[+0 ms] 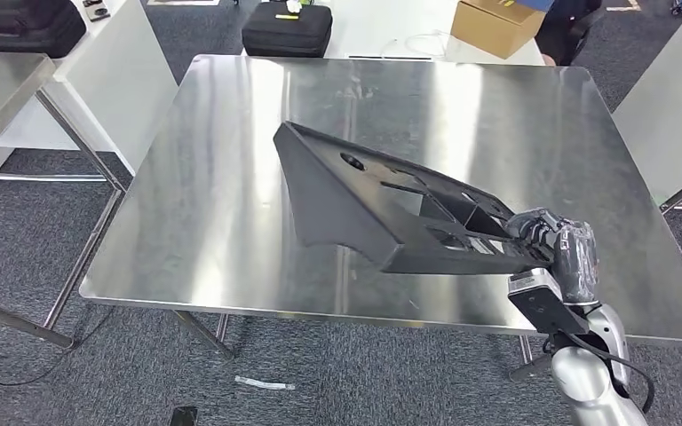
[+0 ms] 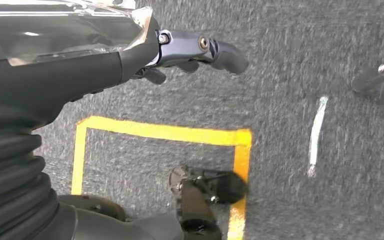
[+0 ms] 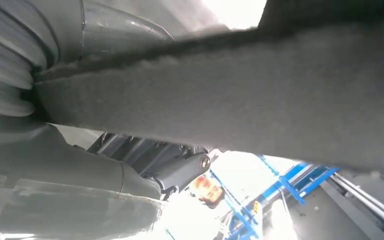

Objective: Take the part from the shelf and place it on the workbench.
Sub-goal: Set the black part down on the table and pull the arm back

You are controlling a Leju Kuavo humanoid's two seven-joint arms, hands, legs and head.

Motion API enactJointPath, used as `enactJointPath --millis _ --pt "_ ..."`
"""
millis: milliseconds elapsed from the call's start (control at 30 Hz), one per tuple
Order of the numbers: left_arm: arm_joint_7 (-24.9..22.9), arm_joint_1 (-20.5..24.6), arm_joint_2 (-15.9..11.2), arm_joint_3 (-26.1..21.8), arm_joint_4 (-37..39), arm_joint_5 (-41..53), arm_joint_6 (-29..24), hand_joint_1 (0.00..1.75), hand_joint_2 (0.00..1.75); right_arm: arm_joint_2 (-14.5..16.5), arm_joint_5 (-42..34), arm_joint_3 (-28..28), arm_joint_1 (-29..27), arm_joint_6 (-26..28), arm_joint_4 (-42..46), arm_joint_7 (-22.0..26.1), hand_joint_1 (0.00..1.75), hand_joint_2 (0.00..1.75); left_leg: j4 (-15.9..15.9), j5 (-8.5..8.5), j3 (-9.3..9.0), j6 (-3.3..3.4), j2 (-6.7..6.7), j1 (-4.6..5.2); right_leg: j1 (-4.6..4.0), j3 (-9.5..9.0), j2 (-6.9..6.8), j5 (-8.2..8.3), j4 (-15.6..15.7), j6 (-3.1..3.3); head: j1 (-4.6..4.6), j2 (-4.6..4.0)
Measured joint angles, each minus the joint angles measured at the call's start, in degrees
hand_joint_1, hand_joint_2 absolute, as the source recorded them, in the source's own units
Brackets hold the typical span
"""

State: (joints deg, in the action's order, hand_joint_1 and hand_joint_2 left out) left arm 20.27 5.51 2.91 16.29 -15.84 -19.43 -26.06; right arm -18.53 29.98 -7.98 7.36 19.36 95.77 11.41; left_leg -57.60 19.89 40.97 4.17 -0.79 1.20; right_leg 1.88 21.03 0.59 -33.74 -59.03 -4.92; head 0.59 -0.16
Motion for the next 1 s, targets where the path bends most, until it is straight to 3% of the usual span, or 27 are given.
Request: enactJointPath --millis 33,67,100,133,200,233,267,300,333,367,400,433,500,567,633,667,700,733,800,833,900,1000 --pt "0.0 0.1 0.0 0.0 0.0 0.0 0.0 0.0 1.75 -0.1 0.0 0.0 0.0 0.0 0.1 0.0 1.75 1.75 0.8 0.5 -1.49 0.33 -0.17 -0.03 -0.11 2.27 -0.04 0.81 -3.6 0.17 0.02 0.0" --pt "0.0 0.1 0.1 0.0 0.0 0.0 0.0 0.0 1.75 -0.1 0.0 0.0 -0.1 0.0 0.1 0.0 1.75 1.75 1.7 1.01 -2.92 0.58 -0.31 -0.16 -0.33 5.46 -0.07 0.78 -7.9 0.8 0.03 0.0" --pt "0.0 0.1 0.1 0.0 0.0 0.0 0.0 0.0 1.75 -0.2 0.0 0.0 -0.4 0.0 0.0 0.0 1.75 1.75 2.3 1.64 -4.28 0.76 -0.45 -0.13 -0.67 8.9 -0.06 -0.22 -11.4 1.54 0.02 -0.01" --pt "0.1 0.2 0.2 0.0 0.0 0.0 0.0 0.0 1.75 -0.2 0.0 0.1 -0.5 0.0 0.0 -0.1 1.75 1.75 2.9 2.34 -5.68 0.82 -0.64 -0.12 -0.95 12.08 -0.04 -2.26 -13.6 2.25 -0.05 0.0" --pt "0.2 0.1 0.3 0.1 0.0 0.0 0.0 0.0 1.75 -0.2 0.0 0.1 -0.8 0.0 -0.1 -0.1 1.75 1.75 3.5 4.18 -8.62 0.73 -1.18 -0.08 -1.23 16.73 -0.01 -7.17 -13.2 3.02 -0.15 -0.01" --pt "0.3 0.1 0.3 0.1 0.0 0.0 0.0 0.0 1.75 -0.2 0.0 0.1 -0.8 0.0 -0.1 -0.1 1.75 1.75 3.6 5.28 -10.16 0.63 -1.48 -0.07 -1.14 18.03 -0.02 -7.97 -11.0 2.68 -0.19 0.0" --pt "0.3 0.1 0.3 0.1 0.0 0.0 0.0 0.0 1.75 -0.2 0.1 0.1 -0.8 0.0 -0.2 -0.1 1.75 1.75 3.6 6.45 -11.61 0.51 -1.7 -0.06 -0.93 18.76 -0.05 -6.41 -8.0 1.69 -0.25 -0.01" --pt "0.3 0.1 0.2 0.1 0.1 0.0 0.0 0.0 1.75 -0.2 0.1 0.0 -0.8 -0.1 -0.3 -0.1 1.75 1.75 3.5 7.64 -12.68 0.33 -1.91 0.07 -0.68 19.01 -0.16 -1.66 -4.4 0.02 -0.37 -0.01" --pt "0.3 0.1 0.2 0.1 0.1 0.0 0.0 0.0 1.75 -0.2 0.1 0.0 -0.8 -0.1 -0.5 -0.1 1.75 1.75 3.3 8.87 -13.63 0.12 -2.14 0.21 -0.53 18.88 -0.41 4.15 -1.0 -1.2 -0.47 -0.01" --pt "0.2 0.1 0.1 0.1 0.2 0.0 0.1 0.0 1.75 -0.2 0.1 0.0 -0.8 -0.2 -0.6 -0.2 1.75 1.75 3.2 10.04 -14.25 -0.13 -2.28 0.34 -0.6 18.58 -0.57 9.27 1.3 -1.66 -0.46 -0.02" --pt "0.2 0.1 0.1 0.2 0.2 0.0 0.1 0.0 1.75 -0.2 0.1 0.0 -0.7 -0.3 -0.7 -0.2 1.75 1.75 2.9 10.83 -14.81 -0.4 -2.35 0.45 -0.74 18.22 -0.72 12.66 2.5 -1.13 -0.42 -0.02" --pt "0.2 0.2 0.1 0.2 0.2 0.0 0.2 0.0 1.75 -0.2 0.1 0.1 -0.5 -0.4 -0.6 -0.2 1.75 1.75 2.7 11.38 -15.48 -0.62 -2.32 0.43 -0.9 17.78 -0.78 13.55 2.8 0.24 -0.33 -0.02" --pt "0.2 0.3 0.1 0.3 0.2 0.0 0.2 0.0 1.75 -0.2 0.2 0.2 -0.1 -0.4 -0.5 -0.2 1.75 1.75 1.3 12.13 -15.81 -1.16 -1.57 0.25 -0.7 16.73 -0.65 13.02 2.9 2.57 -0.16 -0.01" --pt "0.2 0.5 0.1 0.4 0.2 0.0 0.2 0.0 1.75 -0.2 0.2 0.3 0.4 -0.4 -0.5 -0.2 1.75 1.75 -3.9 14.31 -13.22 -1.87 -0.54 -0.12 -0.53 15.51 -0.6 12.38 3.0 3.84 -0.08 -0.01" --pt "0.3 0.6 0.2 0.4 0.1 0.0 0.2 0.0 1.75 -0.2 0.1 0.3 0.6 -0.4 -0.5 -0.2 1.75 1.75 -11.6 17.49 -8.43 -2.52 -0.07 -0.59 -0.69 14.67 -0.63 11.62 3.1 4.4 -0.05 -0.01" --pt "0.3 0.6 0.3 0.4 0.1 0.0 0.2 0.0 1.75 -0.2 0.2 0.3 0.6 -0.4 -0.5 -0.2 1.75 1.75 -14.1 18.4 -6.23 -2.74 -0.02 -0.84 -0.73 14.33 -0.63 11.26 3.0 4.42 -0.07 -0.01" --pt "0.3 0.5 0.3 0.4 0.1 0.0 0.3 0.0 1.75 -0.2 0.2 0.3 0.6 -0.4 -0.5 -0.2 1.75 1.75 -14.6 18.06 -4.95 -2.85 0.01 -1.05 -0.75 14.01 -0.63 10.95 3.0 4.34 -0.04 -0.01" --pt "0.3 0.5 0.3 0.4 0.1 0.0 0.3 0.0 1.75 -0.2 0.2 0.3 0.6 -0.4 -0.5 -0.2 1.75 1.75 -13.2 16.48 -4.57 -2.87 0.08 -1.22 -0.76 13.62 -0.62 10.65 3.0 4.22 -0.04 -0.01" --pt "0.3 0.6 0.2 0.4 0.1 0.0 0.3 0.0 1.75 -0.1 0.1 0.3 0.7 -0.4 -0.5 -0.2 1.75 1.75 -5.9 10.96 -6.47 -2.45 0.45 -1.32 -0.75 12.8 -0.61 10.15 3.1 3.9 -0.03 -0.02" --pt "0.3 0.7 0.2 0.4 0.1 0.1 0.3 0.0 1.75 -0.1 0.1 0.3 0.7 -0.4 -0.5 -0.2 1.75 1.75 -2.5 9.2 -7.59 -2.16 0.64 -1.2 -0.82 12.49 -0.6 9.95 3.1 3.69 -0.05 -0.02" --pt "0.3 0.7 0.1 0.4 0.1 0.1 0.3 0.0 1.75 -0.1 0.1 0.3 0.6 -0.4 -0.5 -0.2 1.75 1.75 0.8 8.05 -8.67 -1.58 0.76 -0.83 -0.94 12.26 -0.59 9.66 3.1 3.11 -0.03 -0.01" --pt "0.4 0.7 0.2 0.5 0.0 0.2 0.3 0.0 1.75 -0.2 0.1 0.3 0.5 -0.4 -0.5 -0.2 1.75 1.75 1.1 7.09 -8.77 -1.93 0.5 -0.64 -1.2 12.27 -0.64 9.17 3.0 2.99 -0.07 -0.01"
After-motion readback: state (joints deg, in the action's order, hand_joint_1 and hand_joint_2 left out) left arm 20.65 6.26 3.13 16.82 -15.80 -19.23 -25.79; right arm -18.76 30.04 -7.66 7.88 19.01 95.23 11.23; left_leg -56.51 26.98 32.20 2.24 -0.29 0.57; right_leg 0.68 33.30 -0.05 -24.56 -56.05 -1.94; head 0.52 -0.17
